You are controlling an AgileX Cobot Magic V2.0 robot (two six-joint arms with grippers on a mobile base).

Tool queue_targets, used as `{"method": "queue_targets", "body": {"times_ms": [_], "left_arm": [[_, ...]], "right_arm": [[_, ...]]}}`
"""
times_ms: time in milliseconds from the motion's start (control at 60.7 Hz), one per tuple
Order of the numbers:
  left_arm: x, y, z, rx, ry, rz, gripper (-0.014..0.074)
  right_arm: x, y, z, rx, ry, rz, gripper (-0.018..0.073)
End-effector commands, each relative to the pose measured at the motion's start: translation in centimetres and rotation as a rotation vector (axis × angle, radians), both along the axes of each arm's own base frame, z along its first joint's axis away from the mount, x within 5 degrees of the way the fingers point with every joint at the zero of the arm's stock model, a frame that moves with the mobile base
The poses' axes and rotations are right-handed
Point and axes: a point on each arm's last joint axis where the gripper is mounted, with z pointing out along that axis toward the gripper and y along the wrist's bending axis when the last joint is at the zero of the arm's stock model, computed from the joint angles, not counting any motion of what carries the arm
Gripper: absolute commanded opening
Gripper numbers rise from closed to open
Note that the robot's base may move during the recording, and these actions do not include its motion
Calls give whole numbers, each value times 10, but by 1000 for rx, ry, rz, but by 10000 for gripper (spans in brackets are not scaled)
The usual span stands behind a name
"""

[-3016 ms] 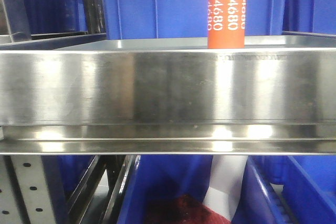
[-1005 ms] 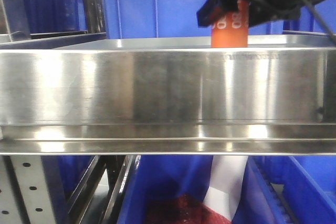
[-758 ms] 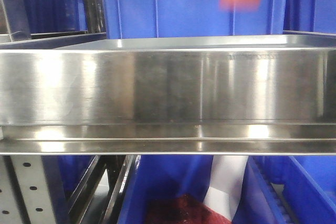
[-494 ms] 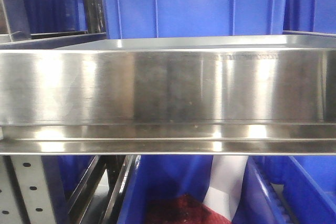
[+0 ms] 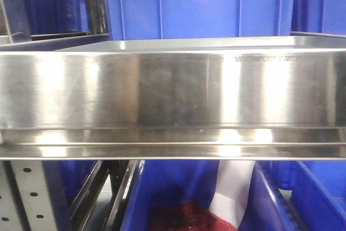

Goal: Grab orange capacitor from left shelf to right conveyor
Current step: 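Lift the orange capacitor up off the shelf with the right gripper, then drive the base to the red table holding the capacitor in the right gripper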

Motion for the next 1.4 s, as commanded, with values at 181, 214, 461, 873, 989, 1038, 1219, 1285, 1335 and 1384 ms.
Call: {"method": "queue_targets", "body": {"times_ms": [181, 214, 461, 873, 989, 1038, 1219, 1285, 1335, 1384], "left_arm": [[0, 0, -1, -12, -65, -1, -125], [0, 0, -1, -12, -65, -1, -125], [0, 0, -1, -12, -65, -1, -125], [0, 0, -1, -12, -65, -1, -125], [0, 0, -1, -12, -65, -1, -125], [0, 0, -1, -12, -65, -1, -125], [0, 0, -1, -12, -65, -1, -125], [0, 0, -1, -12, -65, -1, -125], [0, 0, -1, -12, -65, -1, -125], [0, 0, -1, -12, -65, -1, -125]], "right_arm": [[-1, 1, 2, 2, -85, 7, 49], [-1, 1, 2, 4, -91, 10, 49], [0, 2, 0, 0, -82, 9, 49], [0, 2, 0, 0, -82, 9, 49], [0, 2, 0, 0, -82, 9, 49], [0, 2, 0, 0, -82, 9, 49], [0, 2, 0, 0, -82, 9, 49], [0, 2, 0, 0, -82, 9, 49], [0, 2, 0, 0, -82, 9, 49], [0, 2, 0, 0, -82, 9, 49]]}}
